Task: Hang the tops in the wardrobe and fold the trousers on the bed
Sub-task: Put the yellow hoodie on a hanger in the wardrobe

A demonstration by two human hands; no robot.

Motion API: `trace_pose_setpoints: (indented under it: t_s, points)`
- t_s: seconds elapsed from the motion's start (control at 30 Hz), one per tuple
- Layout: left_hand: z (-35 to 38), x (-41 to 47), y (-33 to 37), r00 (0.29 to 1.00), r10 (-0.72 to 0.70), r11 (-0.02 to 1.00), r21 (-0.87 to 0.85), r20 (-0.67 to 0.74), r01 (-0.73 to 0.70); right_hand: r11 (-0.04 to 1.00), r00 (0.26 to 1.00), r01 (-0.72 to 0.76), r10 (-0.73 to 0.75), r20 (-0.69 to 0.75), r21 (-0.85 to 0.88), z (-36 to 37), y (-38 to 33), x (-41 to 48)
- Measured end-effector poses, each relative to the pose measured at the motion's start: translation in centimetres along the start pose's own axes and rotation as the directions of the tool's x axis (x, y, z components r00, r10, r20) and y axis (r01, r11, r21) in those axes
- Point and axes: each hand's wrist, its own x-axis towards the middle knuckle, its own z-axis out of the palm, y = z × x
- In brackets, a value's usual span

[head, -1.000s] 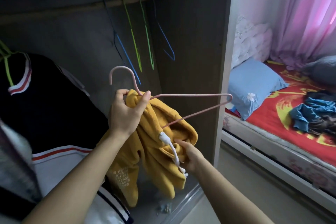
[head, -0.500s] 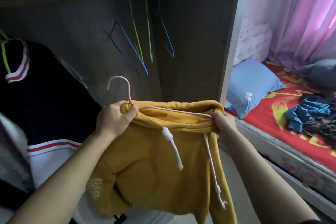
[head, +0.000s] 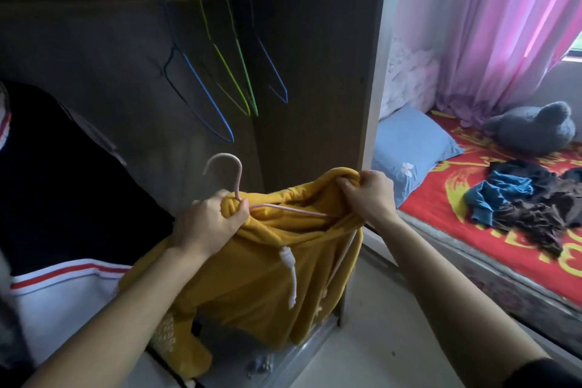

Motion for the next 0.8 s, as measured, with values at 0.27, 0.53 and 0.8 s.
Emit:
trace_pose_setpoints:
  t_s: [0.27,0.53,0.8]
  points:
    - [-1.3,1.1,-1.0,0.978,0.039,0.990,-0.141,0.203,-0.010,0.991,0.986,-0.006,-0.017,-0.168,-0.132,-1.9,-0.4,1.7]
    - [-0.3,1.3,0.6,0.944,0.003,0.993,-0.112,0.329,0.036,0.979,0.976,0.178,-0.189,-0.111,-0.100,0.2,-2.0,0.2]
    - [-0.9,0.0,1.0,0.874,0.015,0.957,-0.261,0.485,0.128,0.961,0.979,0.190,-0.200,-0.030,-0.199,-0.3,-0.6,0.1]
